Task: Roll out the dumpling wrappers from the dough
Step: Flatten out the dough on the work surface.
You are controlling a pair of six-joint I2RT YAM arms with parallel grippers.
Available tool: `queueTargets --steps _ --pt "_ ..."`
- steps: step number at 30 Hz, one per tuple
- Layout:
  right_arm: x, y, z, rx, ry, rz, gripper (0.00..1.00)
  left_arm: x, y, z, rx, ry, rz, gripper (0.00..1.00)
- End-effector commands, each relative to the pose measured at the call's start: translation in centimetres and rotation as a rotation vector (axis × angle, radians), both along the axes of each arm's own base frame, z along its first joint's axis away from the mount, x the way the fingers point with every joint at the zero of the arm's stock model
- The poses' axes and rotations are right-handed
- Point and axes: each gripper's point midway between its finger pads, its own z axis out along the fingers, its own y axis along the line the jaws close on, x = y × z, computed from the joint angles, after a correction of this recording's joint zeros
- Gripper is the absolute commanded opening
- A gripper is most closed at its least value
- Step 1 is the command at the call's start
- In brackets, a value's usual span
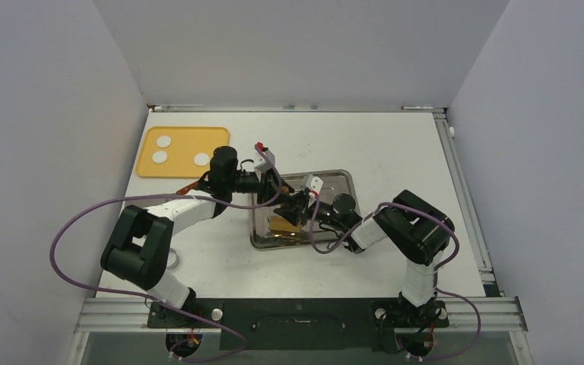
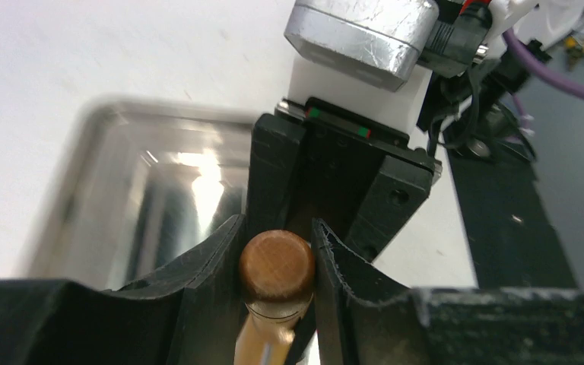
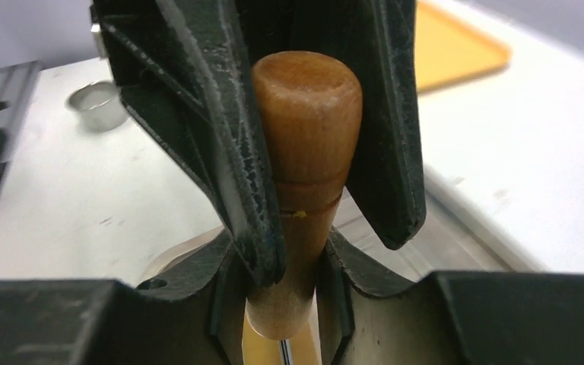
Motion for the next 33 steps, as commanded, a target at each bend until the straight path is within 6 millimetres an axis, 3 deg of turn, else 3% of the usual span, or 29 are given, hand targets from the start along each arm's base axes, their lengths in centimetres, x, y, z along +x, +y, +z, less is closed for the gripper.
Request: queueTargets --steps 1,4,6,9,11,14,18,20,23,26,30,33 --pt "-4.4 -4.2 -10.4 -0.236 0.295 -0.043 0.08 -3.7 3.7 -11.3 0.255 0.494 0.135 0.0" --pt "-4.5 -4.8 -11.0 -0.237 0.305 -0.069 0.08 -3.3 3.9 -12.3 0.257 0.522 0.169 0.0" --pt "-4.2 -4.5 -10.3 -0.223 0.294 -0.067 0.08 -2.7 4.0 -12.2 0.248 0.494 0.177 0.0" --pt "-3.7 -3.6 -8.7 -0.231 0.256 -0.044 0.08 -2.4 3.6 -10.1 0.232 0.393 0.155 0.0" --pt "-3.2 -2.7 -6.5 -0.227 0.212 -0.024 0.08 -2.6 3.1 -7.7 0.245 0.309 0.109 0.0" --pt "-1.5 -1.2 -1.1 -0.184 0.108 -0.013 0.08 -2.3 2.6 -3.1 0.255 0.241 0.071 0.0" --pt "1.7 -0.5 5.4 -0.124 -0.042 -0.048 0.08 0.0 2.2 1.2 0.241 0.191 0.103 0.0" --pt "3.3 -0.2 7.3 -0.101 -0.09 -0.06 0.08 1.3 2.0 2.7 0.23 0.152 0.122 0.0" --pt "5.3 0.4 8.2 -0.086 -0.125 -0.061 0.08 2.9 1.9 4.6 0.202 0.123 0.143 0.0" --pt "6.4 0.7 7.9 -0.074 -0.152 -0.061 0.08 4.0 1.8 5.0 0.191 0.099 0.153 0.0" --pt "7.9 -0.2 4.7 -0.098 -0.096 -0.092 0.08 4.5 1.5 2.3 0.206 0.153 0.135 0.0" --pt "7.1 -1.0 1.2 -0.141 -0.035 -0.099 0.08 4.1 1.7 -0.9 0.237 0.214 0.138 0.0"
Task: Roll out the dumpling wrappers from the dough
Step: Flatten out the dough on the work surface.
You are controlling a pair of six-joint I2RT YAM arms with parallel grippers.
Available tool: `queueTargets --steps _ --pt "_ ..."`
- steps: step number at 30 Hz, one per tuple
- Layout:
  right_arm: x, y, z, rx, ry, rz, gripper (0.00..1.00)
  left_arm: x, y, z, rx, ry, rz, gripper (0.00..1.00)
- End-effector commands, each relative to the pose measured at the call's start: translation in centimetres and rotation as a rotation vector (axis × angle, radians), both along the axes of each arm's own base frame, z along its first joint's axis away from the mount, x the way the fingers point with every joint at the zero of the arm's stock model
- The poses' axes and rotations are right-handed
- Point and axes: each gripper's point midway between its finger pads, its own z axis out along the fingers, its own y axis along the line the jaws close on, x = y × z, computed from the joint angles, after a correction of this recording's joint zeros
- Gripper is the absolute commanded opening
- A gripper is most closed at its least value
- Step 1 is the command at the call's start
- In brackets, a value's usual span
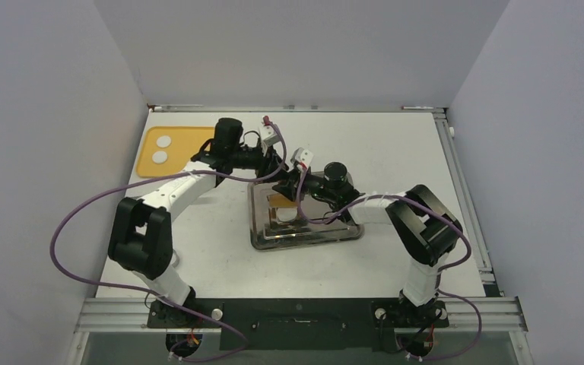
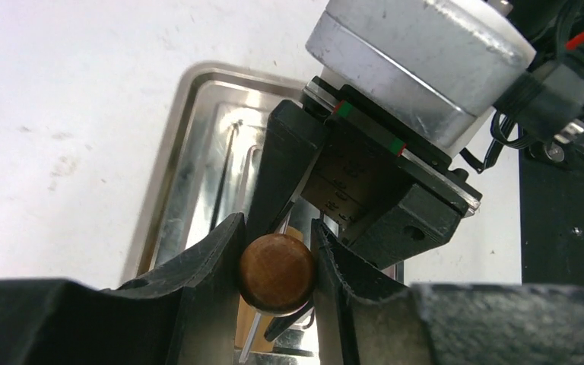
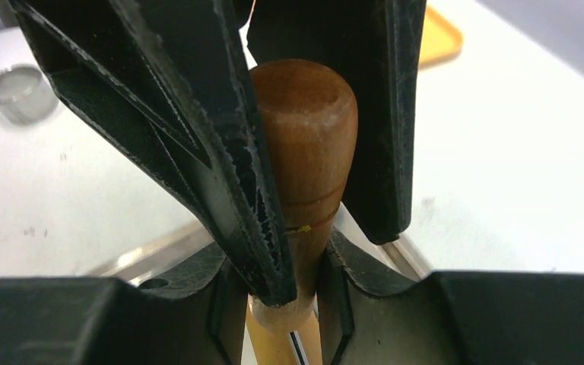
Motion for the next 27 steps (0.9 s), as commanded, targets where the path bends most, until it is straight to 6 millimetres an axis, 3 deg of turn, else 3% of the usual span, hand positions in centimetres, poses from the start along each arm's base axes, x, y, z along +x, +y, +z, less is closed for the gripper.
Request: queueTargets --steps 1,6,12,22,25,27 --pt "1.1 -2.4 -3.6 -0.054 -0.016 -0.081 0.08 -1.2 0.8 -4.9 0.051 0.195 0.037 0.0" --pt "-2.5 -4.4 -9.3 -0.078 0.15 -0.103 0.08 -3.4 1.9 -9.7 0.118 0.303 0.034 0.0" --pt "-6.9 -5.4 -13.1 -0.1 0.278 -0.128 0.08 -6.9 3.5 -12.5 0.206 0.421 0.0 0.0" --pt "-10.7 -7.8 -16.3 -0.113 0.414 -0.214 0.08 -10.0 4.2 -14.0 0.295 0.453 -0.051 0.0" --pt "-11.7 -7.8 -16.7 -0.118 0.42 -0.208 0.08 -10.4 3.2 -13.1 0.287 0.389 -0.095 0.0" --pt "-11.1 -7.4 -16.5 -0.116 0.413 -0.204 0.08 -9.4 2.4 -12.0 0.266 0.346 -0.086 0.0"
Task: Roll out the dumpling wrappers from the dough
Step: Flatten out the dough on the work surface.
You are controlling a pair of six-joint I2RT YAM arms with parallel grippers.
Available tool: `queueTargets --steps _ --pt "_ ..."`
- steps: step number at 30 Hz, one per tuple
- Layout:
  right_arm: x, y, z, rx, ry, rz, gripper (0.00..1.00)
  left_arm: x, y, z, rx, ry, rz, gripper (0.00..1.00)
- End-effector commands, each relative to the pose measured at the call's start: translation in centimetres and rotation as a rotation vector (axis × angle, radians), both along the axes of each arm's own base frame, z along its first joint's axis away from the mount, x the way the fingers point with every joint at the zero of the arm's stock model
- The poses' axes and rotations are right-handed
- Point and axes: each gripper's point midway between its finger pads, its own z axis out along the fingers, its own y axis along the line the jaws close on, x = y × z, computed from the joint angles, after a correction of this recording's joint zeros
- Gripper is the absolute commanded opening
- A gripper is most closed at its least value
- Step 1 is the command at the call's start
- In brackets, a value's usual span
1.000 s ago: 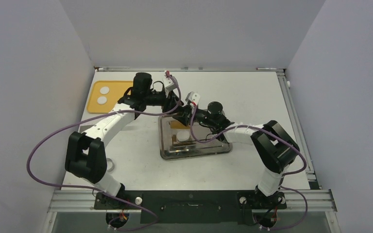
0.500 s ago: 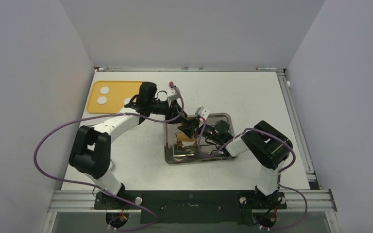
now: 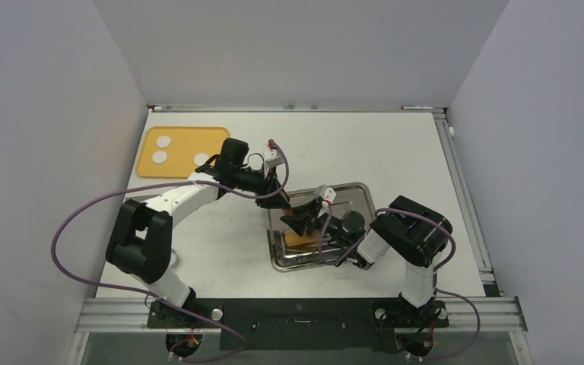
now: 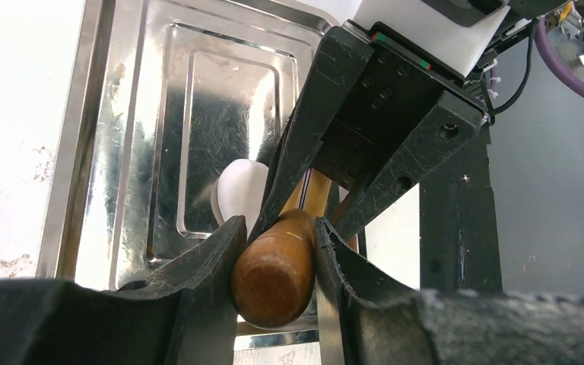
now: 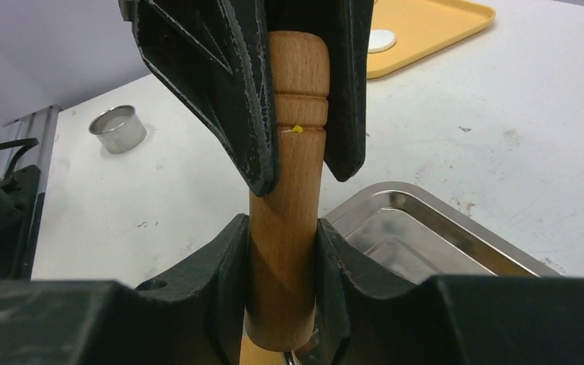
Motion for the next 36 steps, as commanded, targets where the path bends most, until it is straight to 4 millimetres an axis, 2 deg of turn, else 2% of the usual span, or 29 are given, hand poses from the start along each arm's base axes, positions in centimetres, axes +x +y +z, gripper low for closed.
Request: queueTargets --steps 1,4,9,15,17,21,23,26,29,31,33,36 --pt "-1.7 -3.8 -10.8 -0.291 0.286 -0.069 0.08 -1.6 2.2 -5.6 0.233 0.065 0.04 0.0" --pt "-0.3 -3.1 -9.2 -0.296 0.236 -0.068 0.08 -0.2 1.6 -4.0 0.231 0.018 0.061 0.0" --pt "0.5 -2.2 -6.8 -0.315 0.185 -0.047 0.08 -0.5 0.6 -1.4 0.221 -0.07 0.026 0.0" --pt "2.2 0.0 -0.9 -0.317 0.093 -0.023 0.09 1.0 -0.1 3.9 0.183 -0.156 0.043 0.0" --pt "2.9 0.4 0.4 -0.306 0.086 -0.03 0.08 1.5 0.0 4.5 0.198 -0.195 0.058 0.0" --pt "3.4 0.9 -0.2 -0.311 0.097 -0.021 0.09 2.0 0.3 4.1 0.251 -0.23 0.051 0.0" --pt "3.5 1.4 0.2 -0.277 0.093 -0.012 0.11 2.3 0.6 3.8 0.276 -0.236 0.051 0.0" --pt "3.8 2.7 1.5 -0.21 0.087 0.016 0.21 2.7 0.7 4.1 0.292 -0.253 0.056 0.0" --pt "3.7 3.8 2.3 -0.178 0.099 0.059 0.5 2.7 0.6 4.6 0.305 -0.275 0.048 0.0" --pt "3.6 3.9 2.9 -0.165 0.106 0.064 0.63 2.2 0.6 4.2 0.323 -0.281 0.023 0.0" --pt "3.4 3.6 3.4 -0.166 0.107 0.057 0.7 1.6 0.6 3.4 0.335 -0.26 -0.004 0.0" --pt "3.4 2.5 3.8 -0.19 0.11 0.026 0.71 1.2 0.8 2.1 0.351 -0.229 -0.022 0.0"
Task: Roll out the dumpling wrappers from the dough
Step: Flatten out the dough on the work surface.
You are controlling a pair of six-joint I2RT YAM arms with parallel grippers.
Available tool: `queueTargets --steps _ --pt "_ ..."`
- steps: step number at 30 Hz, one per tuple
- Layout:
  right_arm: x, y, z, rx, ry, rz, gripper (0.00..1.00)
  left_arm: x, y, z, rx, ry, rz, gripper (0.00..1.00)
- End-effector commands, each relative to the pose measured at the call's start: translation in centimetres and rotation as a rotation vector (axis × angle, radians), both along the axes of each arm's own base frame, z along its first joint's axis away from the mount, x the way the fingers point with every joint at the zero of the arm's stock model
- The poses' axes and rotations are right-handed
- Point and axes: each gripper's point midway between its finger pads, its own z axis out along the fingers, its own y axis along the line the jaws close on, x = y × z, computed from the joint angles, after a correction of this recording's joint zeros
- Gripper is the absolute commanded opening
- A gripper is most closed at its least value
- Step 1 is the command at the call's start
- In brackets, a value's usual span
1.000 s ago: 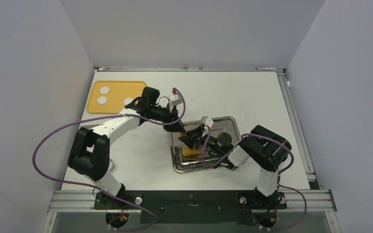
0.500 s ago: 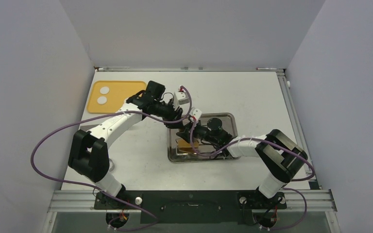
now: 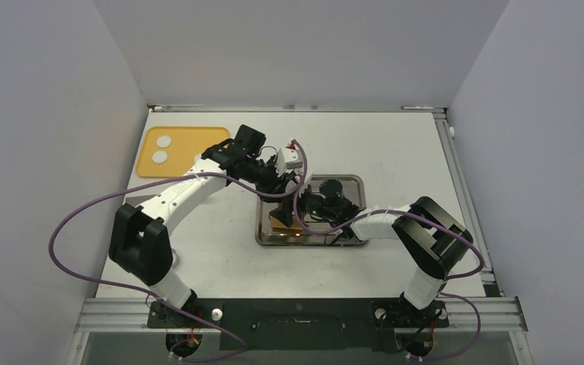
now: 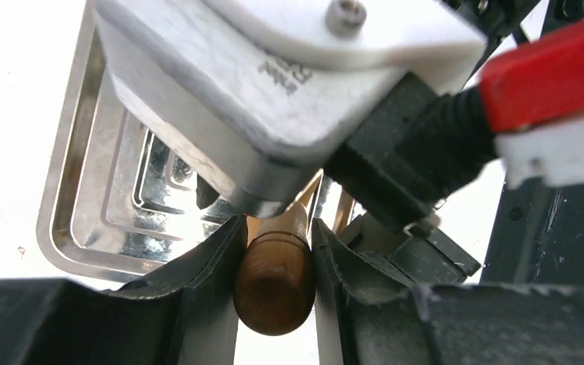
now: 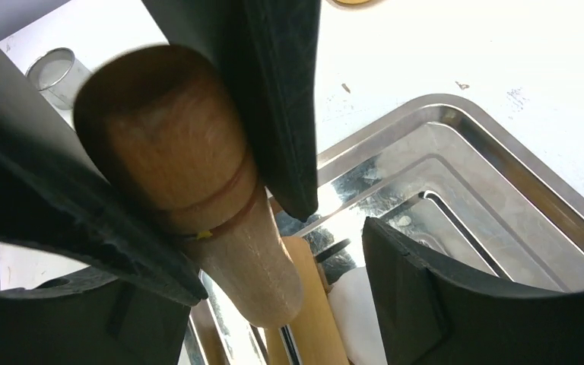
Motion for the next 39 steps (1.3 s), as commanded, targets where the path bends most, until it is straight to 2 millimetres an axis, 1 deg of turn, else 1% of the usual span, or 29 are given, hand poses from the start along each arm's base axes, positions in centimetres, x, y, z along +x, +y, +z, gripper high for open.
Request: queueTargets --steps 1,3,6,9,11,13,16,17,18,20,21,22,23,24,25,27,29,30,32,33,35,36,37,38,39 --pt "0.1 -0.9 3.1 0.019 -0.024 -0.026 0.71 -0.3 -0.3 0.0 0.004 -0.002 -0.044 0.0" --pt "-0.1 -1.7 3.2 -0.015 -0.034 -0.034 0.71 -0.6 -0.5 0.5 -0.013 0.013 -0.058 0.0" --pt "-0.2 -2.7 3.4 -0.053 -0.055 -0.054 0.71 -1.4 -1.2 2.5 -0.066 0.029 -0.085 0.0" --pt "-0.2 -2.7 3.1 -0.043 -0.071 -0.056 0.7 -2.1 -1.9 4.5 -0.102 0.0 -0.098 0.0" --pt "0.0 -2.3 2.8 -0.022 -0.07 -0.051 0.7 -2.3 -2.4 4.8 -0.096 -0.027 -0.103 0.0" --pt "0.1 -1.7 3.0 0.019 -0.096 -0.036 0.7 -2.2 -2.5 4.6 -0.087 -0.026 -0.1 0.0" --pt "0.1 -1.3 2.1 0.04 -0.111 -0.021 0.67 -1.8 -2.7 4.1 -0.075 -0.013 -0.086 0.0" --pt "0.1 -1.3 1.9 0.053 -0.119 -0.019 0.63 -1.8 -2.7 4.1 -0.077 -0.006 -0.085 0.0" --pt "0.0 -1.3 1.8 0.069 -0.127 -0.014 0.54 -1.9 -2.8 4.0 -0.081 0.002 -0.084 0.0" --pt "-0.1 -1.3 1.7 0.102 -0.138 -0.018 0.28 -1.9 -3.0 3.9 -0.085 0.013 -0.086 0.0" --pt "0.0 -1.4 1.6 0.114 -0.136 -0.024 0.17 -1.9 -3.0 3.9 -0.088 0.013 -0.084 0.0" --pt "0.0 -1.6 1.5 0.126 -0.135 -0.03 0.1 -1.8 -3.1 4.0 -0.092 0.013 -0.082 0.0" --pt "-0.1 -1.9 1.4 0.138 -0.132 -0.032 0.09 -1.7 -3.0 4.1 -0.101 0.016 -0.076 0.0" --pt "-0.2 -2.0 1.7 0.161 -0.131 -0.03 0.08 -1.6 -3.0 4.4 -0.117 0.02 -0.071 0.03" --pt "-0.3 -2.2 1.9 0.182 -0.129 -0.029 0.08 -1.5 -3.0 4.8 -0.143 0.023 -0.073 0.13" --pt "-0.4 -2.6 2.9 0.23 -0.136 -0.023 0.08 -1.7 -2.9 5.9 -0.218 0.031 -0.089 0.35" --pt "-0.3 -2.8 3.9 0.258 -0.15 -0.024 0.08 -1.3 -2.7 7.5 -0.306 0.017 -0.081 0.52" --pt "-0.2 -2.9 4.4 0.267 -0.161 -0.023 0.08 -1.2 -2.6 8.1 -0.344 0.003 -0.079 0.54" --pt "0.0 -3.0 5.4 0.286 -0.188 -0.014 0.08 -0.7 -2.3 9.1 -0.391 -0.019 -0.071 0.55" --pt "0.1 -3.0 6.0 0.298 -0.201 -0.005 0.08 -0.6 -2.2 9.2 -0.404 -0.015 -0.076 0.57" --pt "0.5 -3.1 7.1 0.331 -0.224 0.008 0.08 -0.5 -2.2 9.2 -0.443 -0.014 -0.093 0.66" --pt "0.6 -3.1 7.7 0.347 -0.239 0.017 0.08 -0.6 -2.3 8.6 -0.458 -0.003 -0.097 0.67" --pt "0.7 -3.0 8.1 0.355 -0.247 0.026 0.08 -0.7 -2.4 8.5 -0.479 -0.008 -0.109 0.68" --pt "0.8 -2.9 8.3 0.358 -0.255 0.035 0.08 -1.0 -2.7 8.4 -0.502 -0.005 -0.125 0.72" --pt "0.8 -2.8 8.6 0.362 -0.265 0.044 0.08 -1.1 -2.9 8.4 -0.527 -0.002 -0.136 0.72"
